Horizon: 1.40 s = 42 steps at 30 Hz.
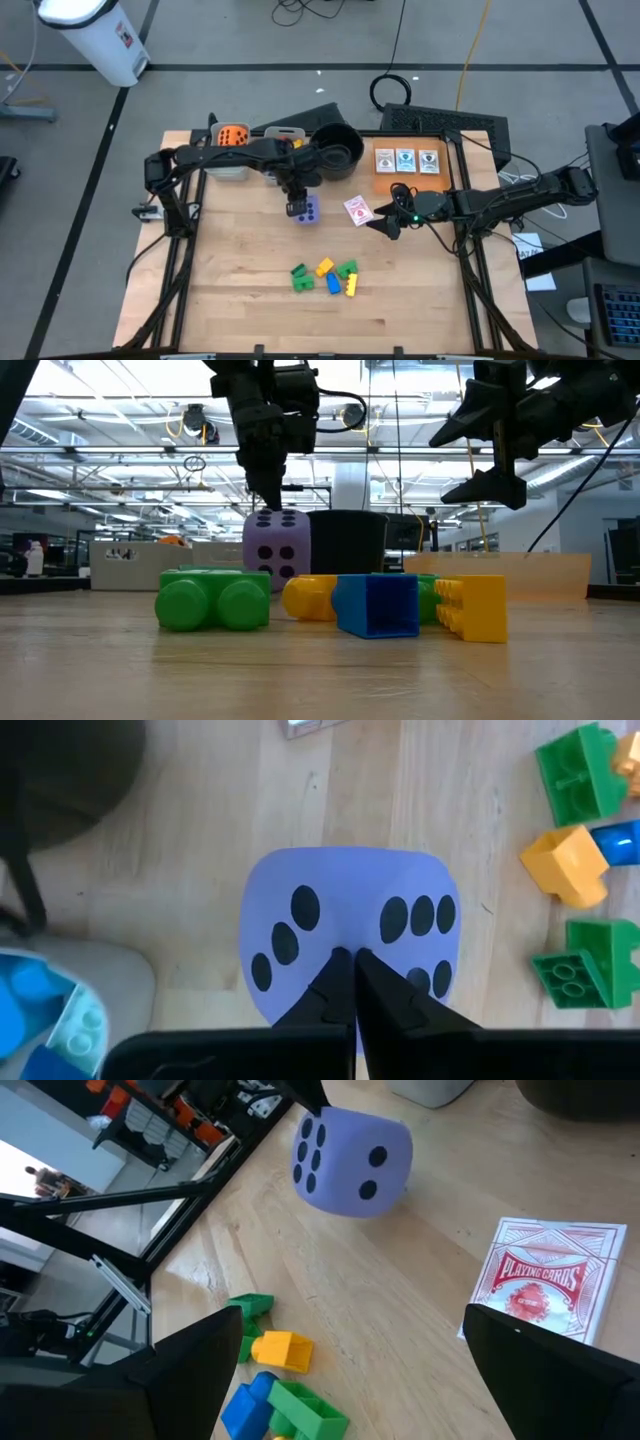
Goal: Pick & Place Toys
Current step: Put the purple die into the left gray bin
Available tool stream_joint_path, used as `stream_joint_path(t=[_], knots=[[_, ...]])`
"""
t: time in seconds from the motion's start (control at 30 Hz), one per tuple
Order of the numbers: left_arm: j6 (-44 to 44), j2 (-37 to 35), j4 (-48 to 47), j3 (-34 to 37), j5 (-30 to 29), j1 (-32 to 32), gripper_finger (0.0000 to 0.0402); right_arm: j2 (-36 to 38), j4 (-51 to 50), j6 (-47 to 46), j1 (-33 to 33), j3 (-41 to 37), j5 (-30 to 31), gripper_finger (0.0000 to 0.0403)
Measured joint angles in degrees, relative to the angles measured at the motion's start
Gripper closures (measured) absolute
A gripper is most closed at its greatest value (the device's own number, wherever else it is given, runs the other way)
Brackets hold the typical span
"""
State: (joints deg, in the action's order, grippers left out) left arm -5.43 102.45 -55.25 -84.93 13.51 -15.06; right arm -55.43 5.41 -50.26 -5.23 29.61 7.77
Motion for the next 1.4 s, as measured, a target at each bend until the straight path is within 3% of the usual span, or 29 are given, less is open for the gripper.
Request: stream_joint_path(t=[0.23,0.63,0.8,1.0,1.2,1.4], knots=[[0.15,-5.21,-4.16,-0.04,-1.19,-2.73,0.0399,0.01,-0.02,0.04,0.0,-0.02,0.0,0.0028],[1.99,-22.77,-22.81,-0.11,-12.68,-16.57,0.04,0.01,-0.02,0.4,0.0,-0.02,0.04,0.0028],[5.28,-27.54,-22.24,-0.15,-11.18,-19.78,0.0401,0.01,-0.04,1.41,0.25,-0.02,1.07,0.0028],[9.61,-27.89,-18.02,-0.15,-10.05,-19.23,0.0394,0.01,0.17,1.46,1.32,-0.01,1.18,0.0028],[10.76,-26.51,-15.2,-0.04,-7.89,-17.54,0.0343,0.01,0.16,1.53,1.49,-0.02,1.12,0.0028],[12.13,-26.55,-9.75,0.88,0.18,-11.36,0.0233,0.01,0.15,3.29,1.49,-0.02,1.16,0.0028]])
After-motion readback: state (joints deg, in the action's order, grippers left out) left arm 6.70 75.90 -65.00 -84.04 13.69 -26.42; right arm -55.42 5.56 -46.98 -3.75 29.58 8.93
